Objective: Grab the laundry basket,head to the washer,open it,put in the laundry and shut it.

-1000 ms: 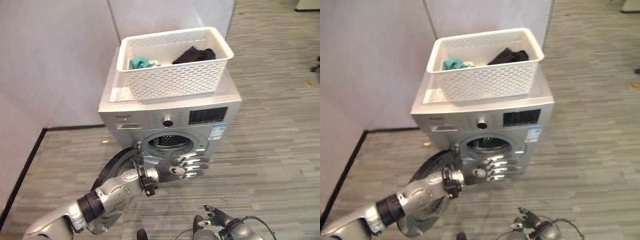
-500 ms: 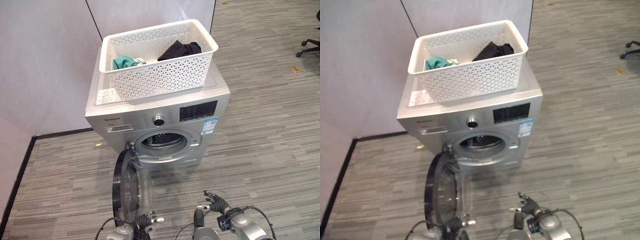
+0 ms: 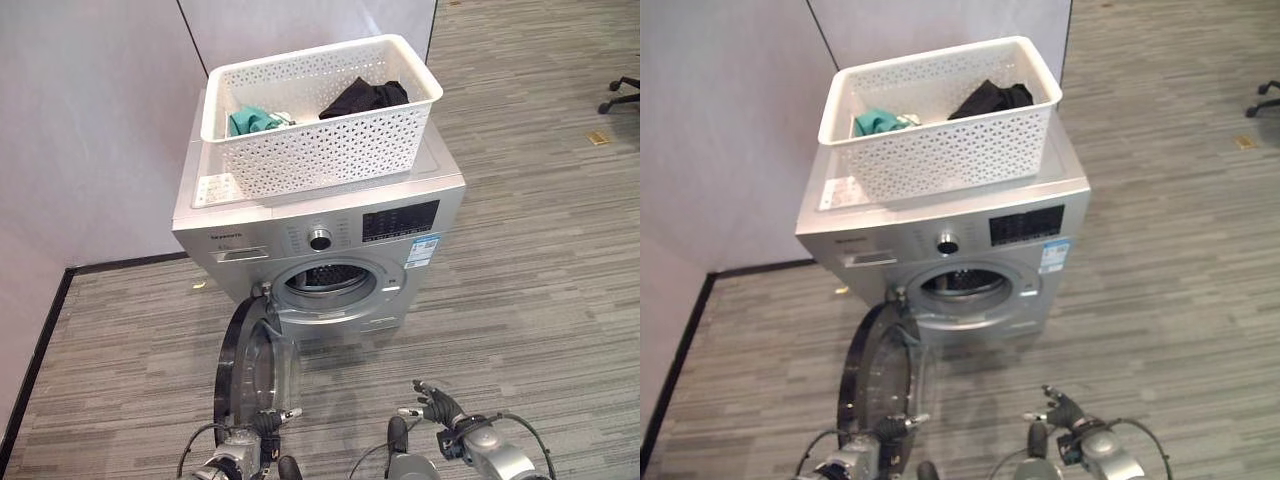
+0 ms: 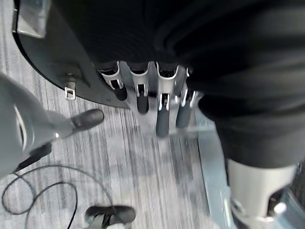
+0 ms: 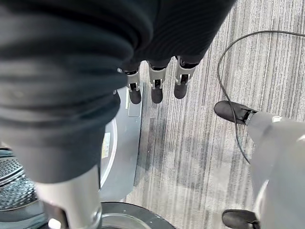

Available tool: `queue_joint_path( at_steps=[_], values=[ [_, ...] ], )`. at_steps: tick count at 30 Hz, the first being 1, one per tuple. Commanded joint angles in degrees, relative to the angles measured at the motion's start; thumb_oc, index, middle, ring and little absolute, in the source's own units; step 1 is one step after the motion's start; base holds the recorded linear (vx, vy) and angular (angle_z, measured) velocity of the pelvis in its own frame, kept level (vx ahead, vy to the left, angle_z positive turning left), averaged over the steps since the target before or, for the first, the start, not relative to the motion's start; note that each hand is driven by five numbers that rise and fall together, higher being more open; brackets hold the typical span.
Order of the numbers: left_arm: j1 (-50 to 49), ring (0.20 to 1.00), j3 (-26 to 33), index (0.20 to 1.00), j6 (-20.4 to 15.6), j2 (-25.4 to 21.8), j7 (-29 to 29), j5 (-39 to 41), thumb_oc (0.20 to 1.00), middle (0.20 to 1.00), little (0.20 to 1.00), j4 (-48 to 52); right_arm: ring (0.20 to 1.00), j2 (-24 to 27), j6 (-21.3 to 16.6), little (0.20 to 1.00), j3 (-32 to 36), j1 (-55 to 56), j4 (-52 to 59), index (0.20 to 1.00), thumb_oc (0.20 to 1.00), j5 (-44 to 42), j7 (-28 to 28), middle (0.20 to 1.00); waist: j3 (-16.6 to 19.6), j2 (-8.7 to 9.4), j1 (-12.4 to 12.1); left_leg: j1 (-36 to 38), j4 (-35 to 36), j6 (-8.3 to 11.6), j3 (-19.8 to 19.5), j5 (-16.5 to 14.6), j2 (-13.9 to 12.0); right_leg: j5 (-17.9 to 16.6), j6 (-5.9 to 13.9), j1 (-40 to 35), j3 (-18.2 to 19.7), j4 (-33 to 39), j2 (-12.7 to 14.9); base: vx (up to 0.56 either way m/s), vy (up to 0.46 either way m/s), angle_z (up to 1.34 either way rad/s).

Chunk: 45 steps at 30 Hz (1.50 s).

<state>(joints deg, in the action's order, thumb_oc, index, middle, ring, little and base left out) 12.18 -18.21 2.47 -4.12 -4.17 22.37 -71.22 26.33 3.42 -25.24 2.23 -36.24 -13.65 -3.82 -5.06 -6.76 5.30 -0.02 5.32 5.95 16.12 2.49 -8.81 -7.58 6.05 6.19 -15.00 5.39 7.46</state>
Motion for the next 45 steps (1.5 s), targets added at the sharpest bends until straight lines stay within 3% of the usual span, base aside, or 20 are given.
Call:
queue_joint_path(
  at_steps=[1, 12, 26, 34, 41, 45],
  values=[
    [3.9, 1.000, 1.9, 1.000, -3.1, -2.8, -3.7, -2.6, 1.000, 1.000, 1.000, -3.3, 1.000, -2.5, -2.4, 1.000, 1.3, -0.7, 2.5, 1.000, 1.000, 0.8, 0.4, 1.000, -1.3, 4.24, -0.6, -0.8, -0.3, -1.24, -4.5, -2.1, 2.2, 5.5, 1.38, -3.0, -0.7, -0.4, 2.0, 0.01, -0.014, 0.03],
    [0.1, 1.000, 9.6, 1.000, -3.9, -7.6, -5.8, -2.9, 1.000, 1.000, 1.000, -4.0, 1.000, -1.9, -3.5, 1.000, 3.2, 1.7, 3.5, 1.000, 1.000, 0.9, 0.1, 1.000, -0.7, 4.72, -1.7, -0.6, -0.3, -0.88, -4.9, -2.3, 1.9, 6.2, 1.46, -4.0, -1.2, -0.4, 1.9, 0.01, -0.001, 0.04],
    [-3.2, 1.000, 7.7, 1.000, -6.4, -8.8, -7.0, -2.2, 1.000, 1.000, 1.000, 3.4, 1.000, -3.7, -4.2, 1.000, 3.6, 2.9, 0.5, 1.000, 1.000, -0.2, 0.9, 1.000, 0.0, 4.68, -2.8, 0.5, -0.3, -0.71, -5.6, -2.6, 1.8, 7.3, 1.30, -6.2, -2.1, -0.4, 1.7, 0.00, 0.000, 0.01],
    [-4.7, 1.000, 9.5, 1.000, -7.0, -9.3, -7.6, -0.7, 1.000, 1.000, 1.000, 5.1, 1.000, -3.5, -4.4, 1.000, 4.7, 3.0, 0.7, 1.000, 1.000, -0.4, 1.5, 1.000, 0.9, 5.03, -3.2, 2.1, -0.3, -0.83, -5.2, -3.1, 1.5, 7.7, 1.35, -7.5, -1.8, -0.4, 1.6, 0.01, 0.006, 0.04],
    [-8.1, 1.000, 11.7, 1.000, -7.8, -10.2, -7.7, 1.0, 1.000, 1.000, 1.000, 10.1, 1.000, -2.2, -5.3, 1.000, 8.0, 2.8, 5.1, 1.000, 1.000, -0.6, 2.8, 1.000, 1.3, 5.63, -3.7, 5.3, -0.3, -2.21, -3.4, -4.3, 2.0, 7.2, 1.78, -8.4, 0.9, -0.4, 1.9, 0.03, 0.085, -0.11],
    [-11.4, 1.000, 12.9, 1.000, -9.0, -10.5, -8.0, 2.4, 1.000, 1.000, 1.000, 16.5, 1.000, -1.6, -6.6, 1.000, 12.2, 2.5, 9.7, 1.000, 1.000, 1.4, 5.9, 1.000, 0.9, 5.89, -3.9, 5.1, -4.3, -4.50, -2.3, -8.0, 3.8, 5.7, 2.72, -7.6, 3.8, -1.1, 3.5, -0.01, 0.190, -0.33]
  ],
)
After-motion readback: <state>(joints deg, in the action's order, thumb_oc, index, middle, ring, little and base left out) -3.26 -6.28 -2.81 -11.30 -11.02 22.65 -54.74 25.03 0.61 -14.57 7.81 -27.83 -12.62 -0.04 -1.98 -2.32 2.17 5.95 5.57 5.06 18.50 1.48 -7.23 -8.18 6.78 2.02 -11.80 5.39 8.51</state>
